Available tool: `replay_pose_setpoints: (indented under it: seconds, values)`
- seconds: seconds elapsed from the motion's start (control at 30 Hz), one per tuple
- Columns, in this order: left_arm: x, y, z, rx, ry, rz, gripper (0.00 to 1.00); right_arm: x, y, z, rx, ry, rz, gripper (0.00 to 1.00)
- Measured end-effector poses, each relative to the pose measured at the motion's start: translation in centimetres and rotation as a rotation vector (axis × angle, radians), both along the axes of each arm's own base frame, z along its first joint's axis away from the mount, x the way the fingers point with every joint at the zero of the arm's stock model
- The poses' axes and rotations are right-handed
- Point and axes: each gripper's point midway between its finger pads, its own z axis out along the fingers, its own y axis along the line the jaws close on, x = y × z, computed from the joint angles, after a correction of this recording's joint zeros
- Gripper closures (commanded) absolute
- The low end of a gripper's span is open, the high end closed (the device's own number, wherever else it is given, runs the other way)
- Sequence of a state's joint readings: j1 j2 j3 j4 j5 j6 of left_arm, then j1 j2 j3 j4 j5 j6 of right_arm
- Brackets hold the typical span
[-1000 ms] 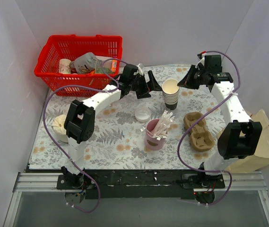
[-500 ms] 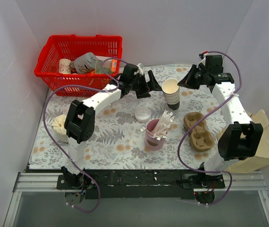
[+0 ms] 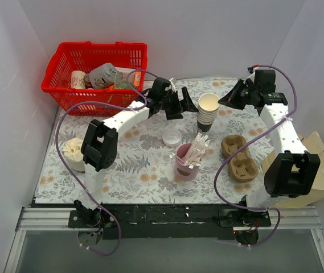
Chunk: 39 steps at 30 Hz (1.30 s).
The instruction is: Pack the takeout coffee
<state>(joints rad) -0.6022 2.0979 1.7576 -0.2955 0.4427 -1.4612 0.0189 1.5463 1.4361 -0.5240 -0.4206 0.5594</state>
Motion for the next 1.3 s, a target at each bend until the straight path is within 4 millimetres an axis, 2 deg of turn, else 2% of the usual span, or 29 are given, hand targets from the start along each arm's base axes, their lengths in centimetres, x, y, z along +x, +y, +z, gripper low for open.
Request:
replay_pose_setpoints:
  seconds: [0.23, 0.47, 0.57, 0.73, 0.87, 1.03, 1.17, 1.3]
  values:
    - [-0.8, -0.8, -0.8, 0.025, 0.012, -0.028, 0.02, 0.0, -0.1, -0.1, 0.013, -0.006, -0.001, 0.99]
    - [-0.7, 0.1, -1.0, 0.095, 0.007, -0.005, 0.02, -0.1, -0.8, -0.9, -0.047, -0.011, -0.001, 0.99]
    - [-0.2, 0.6, 0.5, 0.122, -0.027, 0.023, 0.02, 0.0, -0.9, -0.9, -0.056, -0.017, 0.003, 0.99]
    - [0.3, 1.3, 4.2, 0.122, -0.096, 0.055, 0.02, 0.1, -1.1, -0.4, -0.072, -0.031, 0.001, 0.99]
    - [0.3, 2.3, 6.5, 0.133, -0.136, 0.092, 0.02, 1.0, -1.4, 2.5, -0.087, -0.101, -0.012, 0.99]
    - [-0.1, 4.3, 10.5, 0.140, -0.208, 0.162, 0.02, 1.8, -1.7, 8.8, -0.109, -0.258, -0.025, 0.99]
    - [-1.9, 6.6, 15.1, 0.110, -0.282, 0.213, 0.02, 0.5, -1.8, 12.2, -0.110, -0.339, -0.030, 0.99]
    - [-4.1, 8.8, 19.2, 0.067, -0.349, 0.250, 0.02, -1.2, -1.2, 13.6, -0.100, -0.367, -0.005, 0.99]
